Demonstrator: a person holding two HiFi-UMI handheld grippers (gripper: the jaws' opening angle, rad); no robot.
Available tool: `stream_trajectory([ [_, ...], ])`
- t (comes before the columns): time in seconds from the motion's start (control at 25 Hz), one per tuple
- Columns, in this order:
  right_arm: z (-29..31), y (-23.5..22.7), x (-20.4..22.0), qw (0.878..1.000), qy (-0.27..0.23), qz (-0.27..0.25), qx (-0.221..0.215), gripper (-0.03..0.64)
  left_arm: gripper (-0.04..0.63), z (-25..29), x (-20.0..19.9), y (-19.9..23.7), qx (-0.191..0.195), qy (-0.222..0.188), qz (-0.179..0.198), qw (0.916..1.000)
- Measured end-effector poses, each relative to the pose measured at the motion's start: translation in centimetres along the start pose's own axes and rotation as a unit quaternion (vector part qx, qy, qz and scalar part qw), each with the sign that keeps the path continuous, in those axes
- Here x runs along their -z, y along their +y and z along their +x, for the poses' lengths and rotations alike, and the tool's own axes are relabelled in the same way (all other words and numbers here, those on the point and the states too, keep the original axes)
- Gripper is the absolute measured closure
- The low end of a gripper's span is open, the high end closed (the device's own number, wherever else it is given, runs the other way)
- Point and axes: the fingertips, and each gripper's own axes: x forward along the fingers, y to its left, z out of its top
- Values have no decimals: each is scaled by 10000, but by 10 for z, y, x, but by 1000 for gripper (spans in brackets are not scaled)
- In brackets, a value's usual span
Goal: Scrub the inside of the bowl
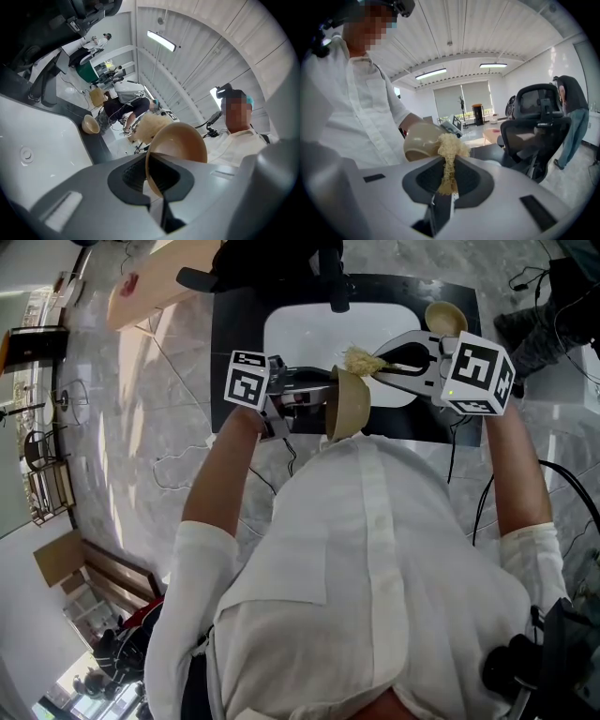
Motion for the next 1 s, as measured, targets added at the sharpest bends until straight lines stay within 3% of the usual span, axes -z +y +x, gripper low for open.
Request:
stream_trajectory([
  [0.24, -4, 21, -34, 9980, -586, -5, -234, 569, 584, -3, 2, 7, -164, -98, -91, 9998],
  [0.56, -6, 51, -36, 9933, -936, 8, -679, 569, 584, -7, 6, 20, -221, -332, -293, 9988],
  [0.84, -1, 83, -30, 9878, -991, -77, -1197, 569, 584, -9, -6, 18, -29, -809, -518, 9954],
  [1.0, 10, 95, -19, 9867, -884, -72, -1362, 569, 584, -8, -13, 8, 335, -1157, -743, 9899],
])
